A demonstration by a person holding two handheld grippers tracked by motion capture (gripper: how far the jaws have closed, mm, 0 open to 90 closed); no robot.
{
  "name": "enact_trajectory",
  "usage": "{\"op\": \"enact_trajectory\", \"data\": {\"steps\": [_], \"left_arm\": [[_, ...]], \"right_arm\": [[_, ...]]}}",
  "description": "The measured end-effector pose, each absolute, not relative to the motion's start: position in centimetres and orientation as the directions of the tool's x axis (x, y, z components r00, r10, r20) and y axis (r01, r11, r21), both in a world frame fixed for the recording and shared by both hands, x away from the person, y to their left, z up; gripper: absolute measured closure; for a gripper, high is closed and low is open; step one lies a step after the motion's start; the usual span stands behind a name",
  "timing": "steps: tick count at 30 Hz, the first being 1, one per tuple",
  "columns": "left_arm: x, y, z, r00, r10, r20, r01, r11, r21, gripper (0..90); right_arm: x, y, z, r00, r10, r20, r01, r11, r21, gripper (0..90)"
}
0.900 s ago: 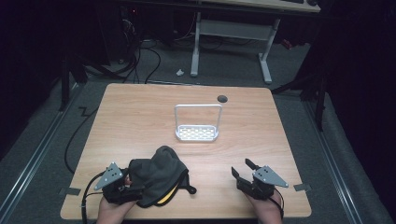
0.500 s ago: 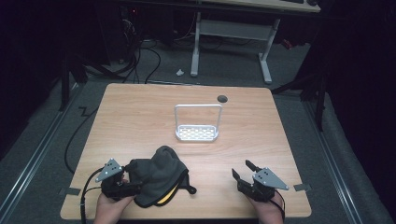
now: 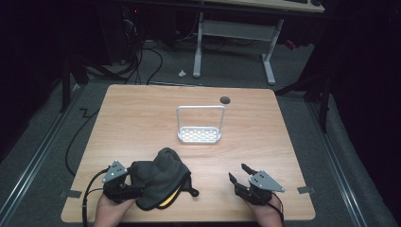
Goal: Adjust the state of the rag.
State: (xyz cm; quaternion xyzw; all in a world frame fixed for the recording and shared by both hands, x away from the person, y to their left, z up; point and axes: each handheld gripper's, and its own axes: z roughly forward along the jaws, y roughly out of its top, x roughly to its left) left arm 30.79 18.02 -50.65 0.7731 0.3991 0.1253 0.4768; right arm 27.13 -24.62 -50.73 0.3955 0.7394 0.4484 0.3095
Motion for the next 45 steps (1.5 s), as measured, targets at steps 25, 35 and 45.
{"op": "enact_trajectory", "data": {"steps": [25,35,45], "left_arm": [[28.9,13.6,-51.6,0.68,0.724,-0.113,0.508,-0.355,0.785,64.8],[29.4,15.5,-50.2,0.705,0.7,-0.115,0.464,-0.332,0.821,77.7],[30.2,17.4,-50.3,0.671,0.712,-0.208,0.516,-0.247,0.82,74.9]], "right_arm": [[28.3,-10.2,-52.8,-0.728,0.666,-0.163,0.388,0.597,0.703,79.0],[28.0,-12.9,-52.0,-0.696,0.697,-0.173,0.389,0.568,0.725,80.5],[30.3,-23.8,-51.4,-0.456,0.882,-0.12,0.537,0.38,0.753,80.6]]}}
